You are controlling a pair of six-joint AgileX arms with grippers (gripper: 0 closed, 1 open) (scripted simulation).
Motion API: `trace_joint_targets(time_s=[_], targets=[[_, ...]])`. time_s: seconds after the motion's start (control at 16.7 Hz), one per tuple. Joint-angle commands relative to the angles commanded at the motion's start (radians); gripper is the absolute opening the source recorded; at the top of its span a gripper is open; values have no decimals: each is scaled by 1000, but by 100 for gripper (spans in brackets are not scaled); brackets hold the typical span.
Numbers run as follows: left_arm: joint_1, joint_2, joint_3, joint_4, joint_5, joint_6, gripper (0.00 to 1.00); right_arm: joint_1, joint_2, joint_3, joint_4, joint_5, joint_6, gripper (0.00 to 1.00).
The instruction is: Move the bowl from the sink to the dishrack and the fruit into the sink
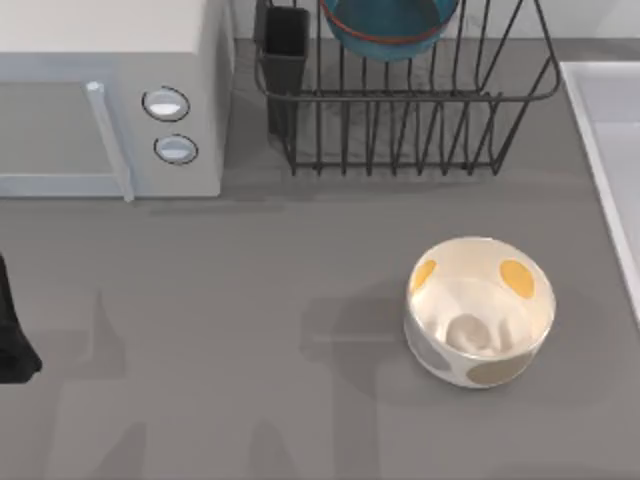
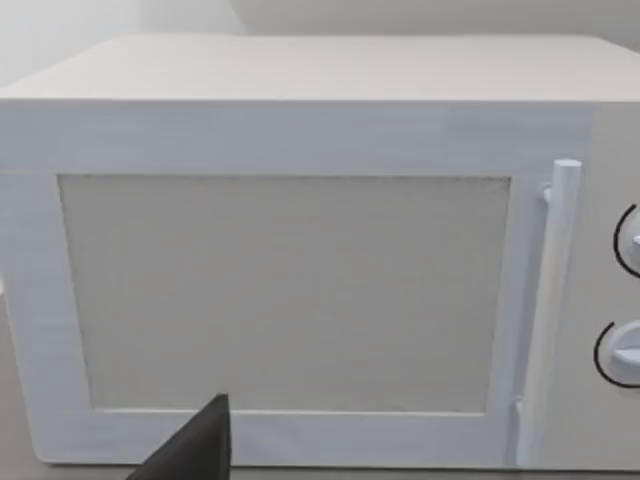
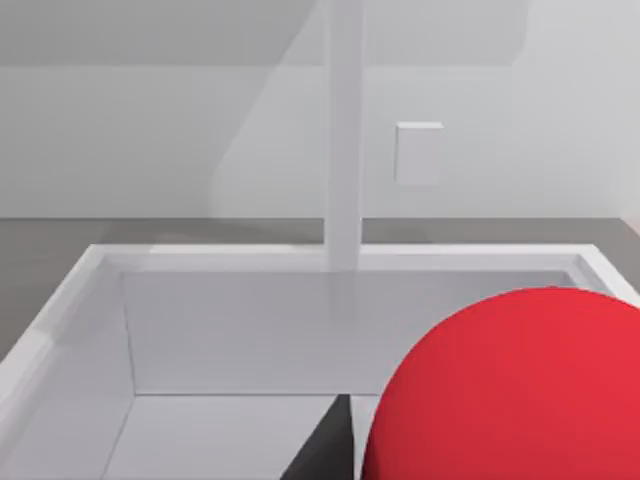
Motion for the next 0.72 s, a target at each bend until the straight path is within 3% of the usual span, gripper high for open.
trace_joint_targets(time_s=[0.42,0.72], targets=[[0,0,0,0,0,0,100,0,0,0,0,0,0,98],[0,0,0,0,0,0,100,0,0,0,0,0,0,100]])
